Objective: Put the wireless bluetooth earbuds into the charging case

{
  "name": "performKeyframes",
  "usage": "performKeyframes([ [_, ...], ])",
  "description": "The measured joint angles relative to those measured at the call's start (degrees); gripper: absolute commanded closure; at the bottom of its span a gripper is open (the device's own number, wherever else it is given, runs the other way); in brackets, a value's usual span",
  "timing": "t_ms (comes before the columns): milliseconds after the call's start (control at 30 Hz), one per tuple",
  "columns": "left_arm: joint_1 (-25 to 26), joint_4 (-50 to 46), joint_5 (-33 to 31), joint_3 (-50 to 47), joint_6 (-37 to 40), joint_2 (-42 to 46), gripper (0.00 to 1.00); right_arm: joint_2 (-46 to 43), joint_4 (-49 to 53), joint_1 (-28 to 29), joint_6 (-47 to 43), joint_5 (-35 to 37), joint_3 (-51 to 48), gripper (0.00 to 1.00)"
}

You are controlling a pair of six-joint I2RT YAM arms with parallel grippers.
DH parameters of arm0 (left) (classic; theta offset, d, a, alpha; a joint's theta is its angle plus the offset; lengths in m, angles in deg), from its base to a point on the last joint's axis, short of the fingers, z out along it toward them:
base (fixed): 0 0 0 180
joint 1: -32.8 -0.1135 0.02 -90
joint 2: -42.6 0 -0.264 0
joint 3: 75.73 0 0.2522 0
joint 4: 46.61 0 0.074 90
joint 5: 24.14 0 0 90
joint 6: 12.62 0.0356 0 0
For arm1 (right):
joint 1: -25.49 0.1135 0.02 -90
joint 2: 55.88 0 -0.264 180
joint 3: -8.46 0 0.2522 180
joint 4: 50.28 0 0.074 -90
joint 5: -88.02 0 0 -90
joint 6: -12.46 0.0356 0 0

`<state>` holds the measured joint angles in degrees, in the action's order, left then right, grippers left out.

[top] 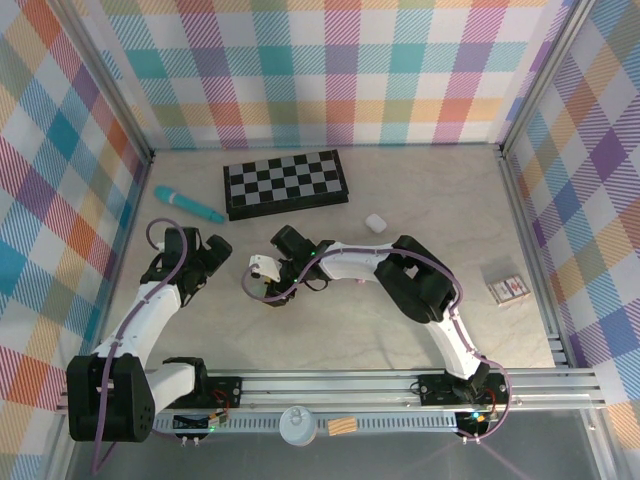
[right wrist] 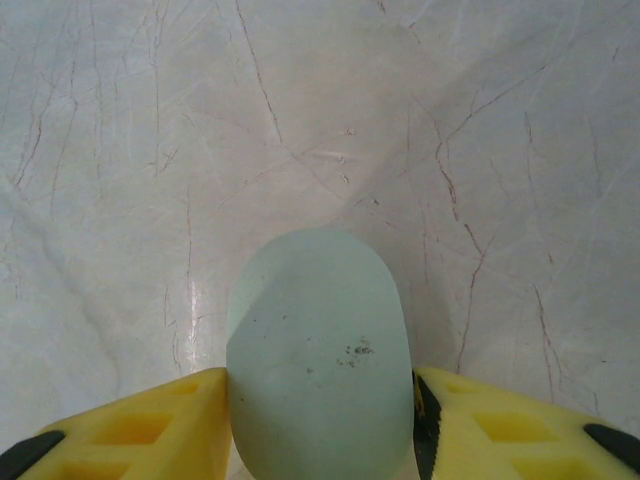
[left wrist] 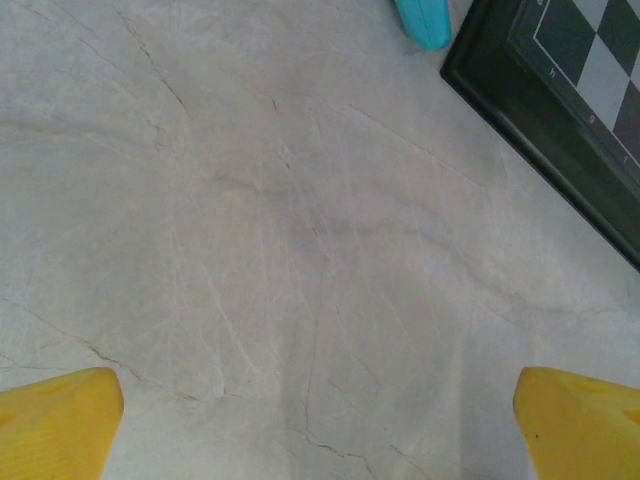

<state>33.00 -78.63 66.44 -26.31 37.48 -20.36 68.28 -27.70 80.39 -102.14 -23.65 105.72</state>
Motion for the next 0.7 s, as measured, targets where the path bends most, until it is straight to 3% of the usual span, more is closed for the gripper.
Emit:
performKeyframes([
  [167, -0.04, 0.39, 0.24, 0.0, 0.35, 0.0, 0.0, 0.2, 0.5, -0.02, -0.35, 0.09, 0.72, 0.66],
  [433, -0.04, 0.87, 1.68, 0.0, 3.04, 0.26, 0.0, -0.46, 0.76, -0.26, 0.2, 0.2, 0.44, 0.65],
  [700, 1.38, 7.48, 3.04, -0.17, 7.58, 4.7, 0.0, -11.47, 0.7, -3.8, 2.97, 0.07, -6.95, 0.64],
])
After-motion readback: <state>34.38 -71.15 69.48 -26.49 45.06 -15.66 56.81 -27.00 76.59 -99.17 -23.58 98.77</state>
